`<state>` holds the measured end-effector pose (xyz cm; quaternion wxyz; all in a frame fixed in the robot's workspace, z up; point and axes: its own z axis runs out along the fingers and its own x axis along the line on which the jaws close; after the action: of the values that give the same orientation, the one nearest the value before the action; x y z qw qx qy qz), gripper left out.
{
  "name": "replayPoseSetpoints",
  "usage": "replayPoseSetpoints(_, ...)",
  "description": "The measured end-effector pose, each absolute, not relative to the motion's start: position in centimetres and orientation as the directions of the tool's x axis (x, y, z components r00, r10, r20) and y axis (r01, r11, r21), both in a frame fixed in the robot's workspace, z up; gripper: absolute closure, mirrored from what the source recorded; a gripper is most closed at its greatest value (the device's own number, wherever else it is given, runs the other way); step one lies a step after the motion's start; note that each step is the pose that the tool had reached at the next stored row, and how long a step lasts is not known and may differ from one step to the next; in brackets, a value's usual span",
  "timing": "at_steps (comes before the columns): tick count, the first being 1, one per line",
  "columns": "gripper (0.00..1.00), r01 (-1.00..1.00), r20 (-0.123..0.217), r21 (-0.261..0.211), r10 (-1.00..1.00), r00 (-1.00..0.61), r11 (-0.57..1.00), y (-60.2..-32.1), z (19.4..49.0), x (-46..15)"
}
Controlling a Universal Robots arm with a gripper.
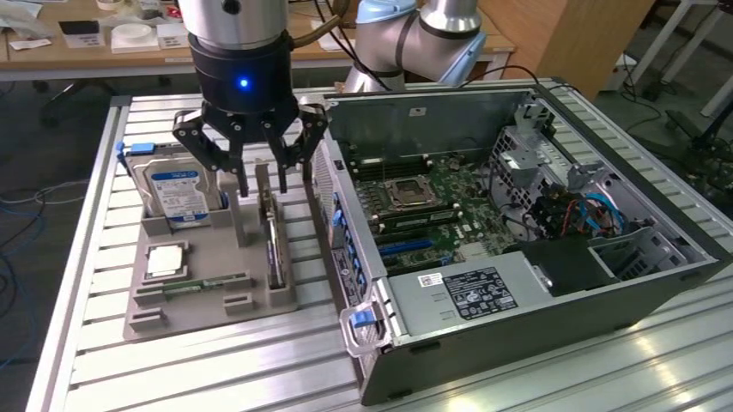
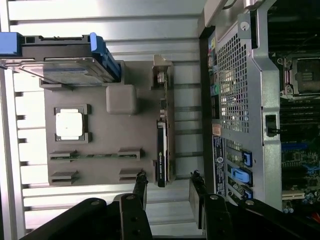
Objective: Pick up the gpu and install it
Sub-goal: 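Pick up the gpu and move the gpu toward the slot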
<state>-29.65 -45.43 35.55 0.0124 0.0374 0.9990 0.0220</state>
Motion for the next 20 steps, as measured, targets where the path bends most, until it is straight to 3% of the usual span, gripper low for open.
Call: replayPoseSetpoints(20, 0.53, 0.074, -0.023, 0.045, 0.075, -0.997, 0.996, -45.4, 34.0, -29.6)
